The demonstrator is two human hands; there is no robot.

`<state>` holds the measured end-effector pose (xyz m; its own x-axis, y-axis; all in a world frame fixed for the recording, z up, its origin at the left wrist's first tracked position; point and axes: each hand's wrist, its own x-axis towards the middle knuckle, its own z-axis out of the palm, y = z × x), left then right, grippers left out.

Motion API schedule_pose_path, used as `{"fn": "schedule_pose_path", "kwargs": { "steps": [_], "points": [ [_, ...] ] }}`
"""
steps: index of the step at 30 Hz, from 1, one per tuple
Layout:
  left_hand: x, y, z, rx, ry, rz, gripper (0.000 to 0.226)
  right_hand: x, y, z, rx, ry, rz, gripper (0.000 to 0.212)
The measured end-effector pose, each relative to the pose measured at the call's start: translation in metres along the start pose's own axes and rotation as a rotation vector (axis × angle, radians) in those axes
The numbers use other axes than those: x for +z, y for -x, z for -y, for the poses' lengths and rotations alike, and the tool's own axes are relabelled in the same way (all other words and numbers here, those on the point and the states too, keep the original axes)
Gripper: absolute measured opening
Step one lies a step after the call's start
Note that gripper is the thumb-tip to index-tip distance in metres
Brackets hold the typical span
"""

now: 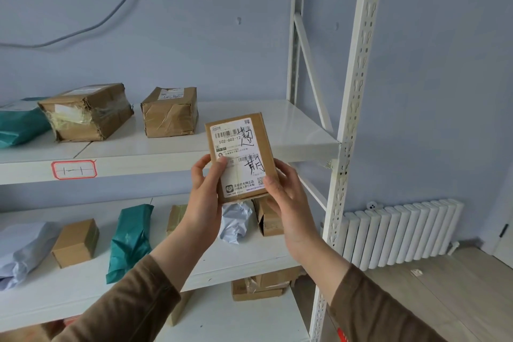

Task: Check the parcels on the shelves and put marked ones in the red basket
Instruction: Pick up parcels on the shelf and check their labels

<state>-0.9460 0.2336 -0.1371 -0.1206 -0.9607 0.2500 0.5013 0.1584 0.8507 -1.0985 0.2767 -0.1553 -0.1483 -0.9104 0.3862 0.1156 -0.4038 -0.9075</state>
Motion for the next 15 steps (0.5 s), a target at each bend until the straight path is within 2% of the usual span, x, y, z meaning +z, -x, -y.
{"fn": "schedule_pose_path", "kwargs": {
  "steps": [4, 12, 15],
  "points": [
    [0.001, -0.002, 0.001, 0.020, -0.071, 0.011, 0.053, 0.000, -0.004, 0.002, 0.022, -0.083, -0.037, 0.043],
    [0.005, -0.002, 0.011, 0.005, -0.181, 0.107, 0.045, -0.019, -0.009, -0.005, 0.049, -0.136, -0.098, 0.035],
    [0.015, 0.003, 0.027, -0.025, -0.229, 0.174, 0.044, -0.040, -0.006, -0.012, 0.051, -0.101, -0.130, 0.042]
  ]
}}
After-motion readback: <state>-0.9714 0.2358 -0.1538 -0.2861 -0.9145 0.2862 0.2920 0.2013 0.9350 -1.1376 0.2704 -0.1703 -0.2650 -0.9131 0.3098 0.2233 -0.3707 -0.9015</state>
